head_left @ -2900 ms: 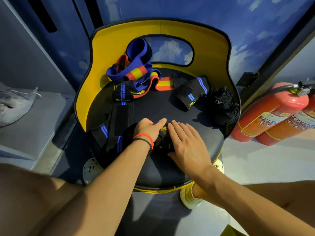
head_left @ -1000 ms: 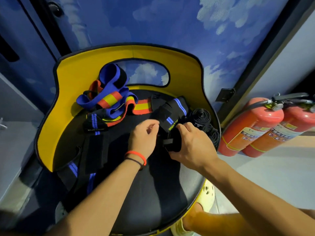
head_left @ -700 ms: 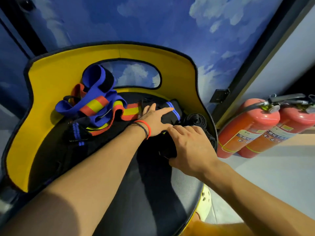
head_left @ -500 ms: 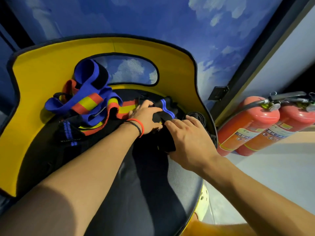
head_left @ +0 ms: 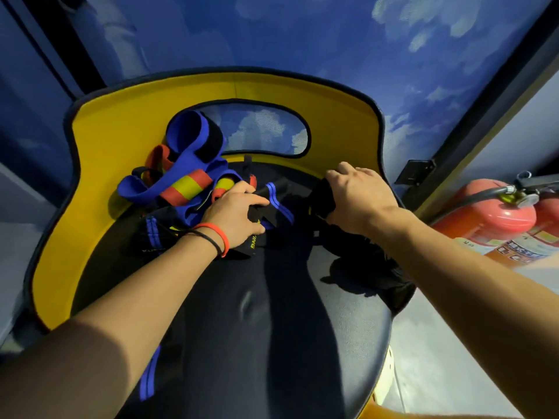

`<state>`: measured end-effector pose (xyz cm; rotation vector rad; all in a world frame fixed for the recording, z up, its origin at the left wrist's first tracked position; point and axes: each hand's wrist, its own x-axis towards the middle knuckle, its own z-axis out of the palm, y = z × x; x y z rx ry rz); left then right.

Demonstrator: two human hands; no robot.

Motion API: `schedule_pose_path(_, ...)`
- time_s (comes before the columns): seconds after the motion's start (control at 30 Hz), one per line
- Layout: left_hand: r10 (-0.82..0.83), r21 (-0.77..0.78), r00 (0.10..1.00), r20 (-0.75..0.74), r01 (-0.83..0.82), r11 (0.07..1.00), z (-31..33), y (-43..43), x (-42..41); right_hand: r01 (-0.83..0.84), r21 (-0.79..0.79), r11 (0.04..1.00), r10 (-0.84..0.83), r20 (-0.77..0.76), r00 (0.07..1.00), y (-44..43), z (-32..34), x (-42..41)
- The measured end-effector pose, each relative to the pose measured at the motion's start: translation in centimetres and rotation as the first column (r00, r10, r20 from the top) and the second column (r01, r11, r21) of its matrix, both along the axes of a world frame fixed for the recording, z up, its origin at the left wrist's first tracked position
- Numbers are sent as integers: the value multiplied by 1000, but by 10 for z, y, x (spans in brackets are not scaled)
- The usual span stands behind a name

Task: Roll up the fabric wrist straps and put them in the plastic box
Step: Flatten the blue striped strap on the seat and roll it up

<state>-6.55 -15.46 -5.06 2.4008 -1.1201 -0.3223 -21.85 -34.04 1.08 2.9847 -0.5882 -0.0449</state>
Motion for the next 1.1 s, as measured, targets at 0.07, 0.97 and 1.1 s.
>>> schedule_pose_path(0.07, -14, -52, 996, -90, 10, 999, 0, 5, -4, 42, -25, 999, -42, -18, 999, -9, -1, 2)
schedule_pose_path(0.97, -122, -390, 735, -667, -205, 898, 40, 91, -55, -3, 895, 447, -284, 145, 948, 86, 25, -34)
schedule_pose_path(1.1, -163, -415, 713, -681, -193, 889, 60, 111, -66, -72, 997, -8, -376, 63, 924, 109, 47, -53)
